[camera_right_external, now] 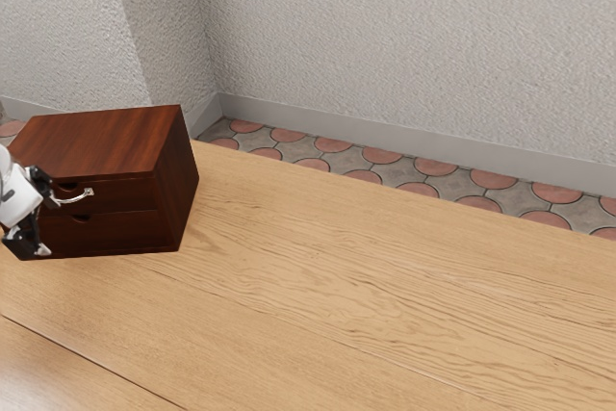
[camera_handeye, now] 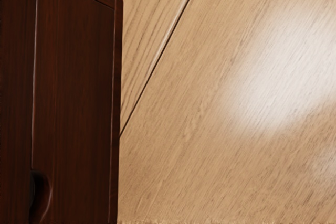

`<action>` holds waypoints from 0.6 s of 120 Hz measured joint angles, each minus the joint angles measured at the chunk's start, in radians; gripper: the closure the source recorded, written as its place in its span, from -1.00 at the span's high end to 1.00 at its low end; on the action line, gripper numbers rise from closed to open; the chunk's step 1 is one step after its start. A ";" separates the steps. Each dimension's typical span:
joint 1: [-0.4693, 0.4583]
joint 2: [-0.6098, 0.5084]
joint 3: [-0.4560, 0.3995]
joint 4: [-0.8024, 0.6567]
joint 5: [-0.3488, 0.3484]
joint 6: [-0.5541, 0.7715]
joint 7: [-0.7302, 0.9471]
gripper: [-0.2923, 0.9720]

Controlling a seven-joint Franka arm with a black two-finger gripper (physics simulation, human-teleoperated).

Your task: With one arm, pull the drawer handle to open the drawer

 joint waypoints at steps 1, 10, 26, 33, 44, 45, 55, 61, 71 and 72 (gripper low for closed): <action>0.000 0.000 0.000 0.000 0.000 0.000 -0.001 0.54; 0.003 -0.002 -0.001 -0.001 -0.004 0.001 -0.007 0.54; 0.005 0.001 -0.003 -0.001 -0.010 0.008 -0.020 0.54; 0.007 0.010 -0.003 0.002 -0.014 0.017 -0.026 0.54; 0.012 0.053 -0.004 0.026 -0.016 0.028 -0.036 0.54; 0.012 0.057 -0.004 0.029 -0.016 0.029 -0.036 0.54; 0.013 0.089 -0.004 0.043 -0.015 0.037 -0.043 0.54; 0.013 0.099 -0.004 0.047 -0.013 0.043 -0.047 0.54; 0.013 0.108 -0.004 0.053 0.000 0.054 -0.051 0.54; 0.013 0.109 -0.004 0.054 0.002 0.055 -0.051 0.54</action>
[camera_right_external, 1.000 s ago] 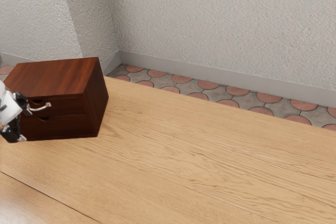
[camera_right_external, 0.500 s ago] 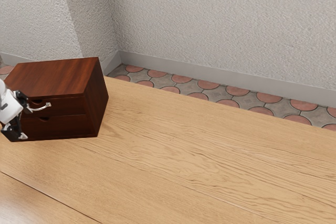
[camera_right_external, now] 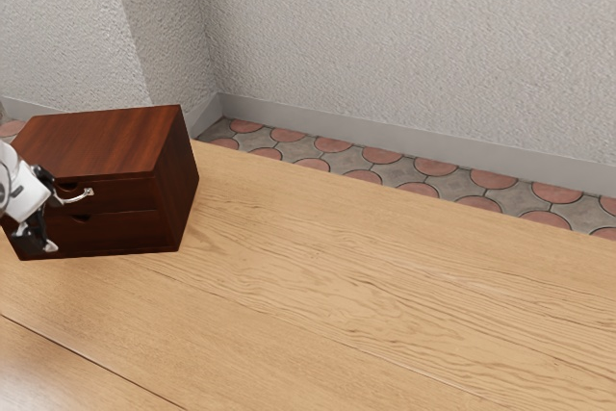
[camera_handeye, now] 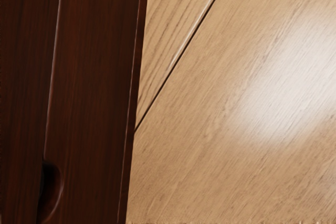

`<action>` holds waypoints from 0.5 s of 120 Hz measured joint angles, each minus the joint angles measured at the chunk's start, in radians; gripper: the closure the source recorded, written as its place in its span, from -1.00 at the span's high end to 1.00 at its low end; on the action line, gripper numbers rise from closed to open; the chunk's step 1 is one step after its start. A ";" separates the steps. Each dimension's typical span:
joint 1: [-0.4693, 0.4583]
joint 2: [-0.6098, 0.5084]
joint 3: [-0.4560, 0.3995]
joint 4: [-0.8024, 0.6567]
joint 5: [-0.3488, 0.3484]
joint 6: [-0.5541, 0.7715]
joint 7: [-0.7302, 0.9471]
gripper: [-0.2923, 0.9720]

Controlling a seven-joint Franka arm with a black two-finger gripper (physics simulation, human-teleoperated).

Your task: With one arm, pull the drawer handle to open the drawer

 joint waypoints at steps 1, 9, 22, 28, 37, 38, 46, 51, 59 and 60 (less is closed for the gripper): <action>0.000 0.001 0.000 0.000 0.002 0.001 0.000 0.54; -0.001 0.011 0.000 0.004 0.014 0.007 -0.002 0.54; -0.001 0.033 0.000 0.024 0.032 0.013 -0.004 0.54; -0.001 0.054 0.000 0.041 0.037 0.018 -0.004 0.54; -0.001 0.083 0.000 0.054 0.042 0.028 -0.004 0.54; -0.001 0.085 0.000 0.054 0.042 0.029 -0.004 0.54; 0.000 0.098 0.000 0.057 0.044 0.036 -0.004 0.54; 0.000 0.101 0.000 0.058 0.045 0.039 -0.004 0.54; 0.000 0.103 0.000 0.059 0.045 0.044 -0.005 0.54; 0.000 0.103 0.000 0.060 0.045 0.044 -0.005 0.54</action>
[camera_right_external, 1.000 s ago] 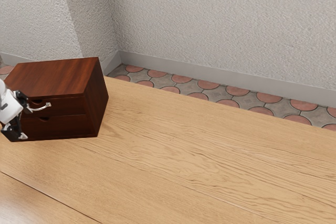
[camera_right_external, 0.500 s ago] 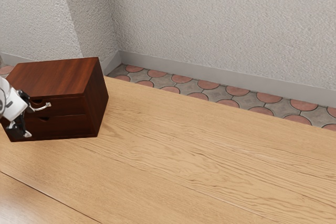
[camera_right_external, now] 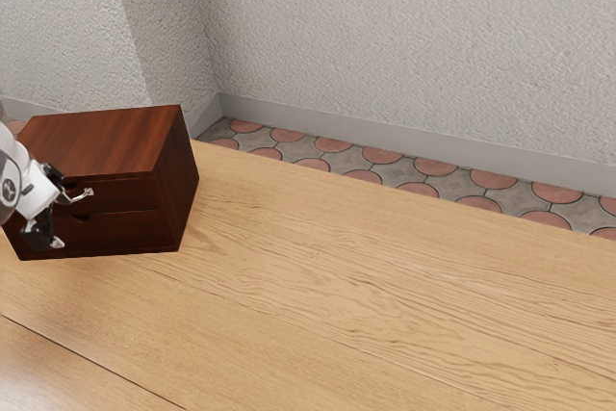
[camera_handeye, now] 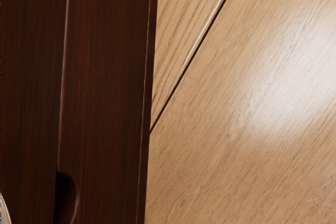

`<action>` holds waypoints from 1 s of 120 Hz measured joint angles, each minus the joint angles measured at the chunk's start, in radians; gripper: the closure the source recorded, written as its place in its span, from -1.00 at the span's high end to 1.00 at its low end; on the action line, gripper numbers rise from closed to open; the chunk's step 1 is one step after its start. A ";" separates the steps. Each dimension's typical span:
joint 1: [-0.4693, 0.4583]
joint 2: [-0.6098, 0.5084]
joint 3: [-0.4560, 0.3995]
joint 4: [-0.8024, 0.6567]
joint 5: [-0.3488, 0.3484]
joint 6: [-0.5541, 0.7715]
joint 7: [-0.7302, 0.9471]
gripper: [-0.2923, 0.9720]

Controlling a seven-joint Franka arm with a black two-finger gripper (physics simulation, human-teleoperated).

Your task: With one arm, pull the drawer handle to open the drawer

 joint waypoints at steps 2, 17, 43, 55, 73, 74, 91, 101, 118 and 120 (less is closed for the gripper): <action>0.000 0.000 0.000 0.003 0.000 0.001 0.000 0.54; 0.007 0.006 0.000 0.027 0.001 0.006 0.000 0.54; 0.014 0.052 0.001 0.048 0.000 0.010 -0.001 0.54; 0.014 0.069 0.001 0.059 0.000 0.011 -0.001 0.54; 0.015 0.078 0.001 0.072 0.000 0.011 -0.002 0.54; 0.015 0.078 0.001 0.072 0.000 0.011 -0.002 0.54; 0.014 0.109 0.000 0.097 -0.001 0.012 -0.002 0.54; 0.014 0.128 0.001 0.105 -0.001 0.012 -0.002 0.54; 0.015 0.135 0.001 0.106 -0.002 0.012 -0.003 0.54; 0.015 0.134 0.001 0.105 -0.002 0.012 -0.003 0.54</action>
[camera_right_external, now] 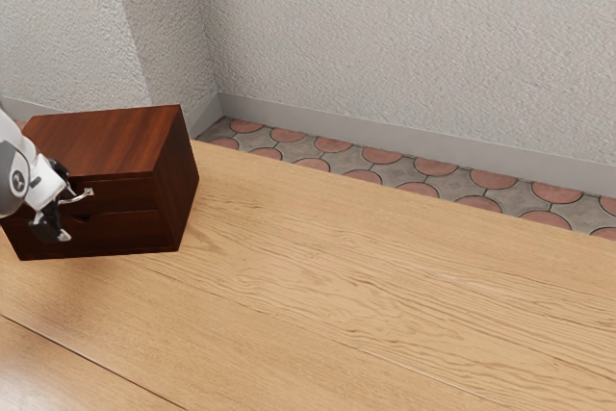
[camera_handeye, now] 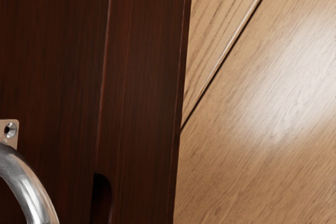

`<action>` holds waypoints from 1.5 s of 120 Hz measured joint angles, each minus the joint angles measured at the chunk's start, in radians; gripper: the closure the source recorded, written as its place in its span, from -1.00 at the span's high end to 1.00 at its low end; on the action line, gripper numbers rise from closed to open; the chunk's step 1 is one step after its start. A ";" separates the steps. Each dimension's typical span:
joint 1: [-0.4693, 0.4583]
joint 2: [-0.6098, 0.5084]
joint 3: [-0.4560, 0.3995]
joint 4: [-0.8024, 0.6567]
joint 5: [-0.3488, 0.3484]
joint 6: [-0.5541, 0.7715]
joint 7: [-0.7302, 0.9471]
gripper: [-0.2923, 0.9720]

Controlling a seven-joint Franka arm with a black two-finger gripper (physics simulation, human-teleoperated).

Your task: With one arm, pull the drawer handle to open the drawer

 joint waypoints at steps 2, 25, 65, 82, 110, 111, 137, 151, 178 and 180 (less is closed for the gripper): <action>0.000 -0.003 0.000 -0.001 0.000 0.000 0.000 0.54; -0.001 -0.027 -0.001 -0.021 -0.001 -0.002 -0.001 0.54; 0.000 -0.032 -0.001 -0.049 -0.003 -0.005 -0.003 0.54; 0.000 -0.065 -0.001 -0.077 -0.004 -0.007 -0.003 0.52; -0.003 -0.096 -0.003 -0.123 -0.007 -0.009 -0.006 0.54; -0.003 -0.098 -0.003 -0.125 -0.007 -0.009 -0.006 0.54; -0.003 -0.168 -0.003 -0.180 -0.007 -0.010 -0.007 0.50; -0.003 -0.202 -0.004 -0.206 -0.009 -0.011 -0.008 0.51; -0.003 -0.278 -0.007 -0.269 -0.014 -0.015 -0.009 0.51; -0.003 -0.283 -0.009 -0.273 -0.014 -0.016 -0.009 0.51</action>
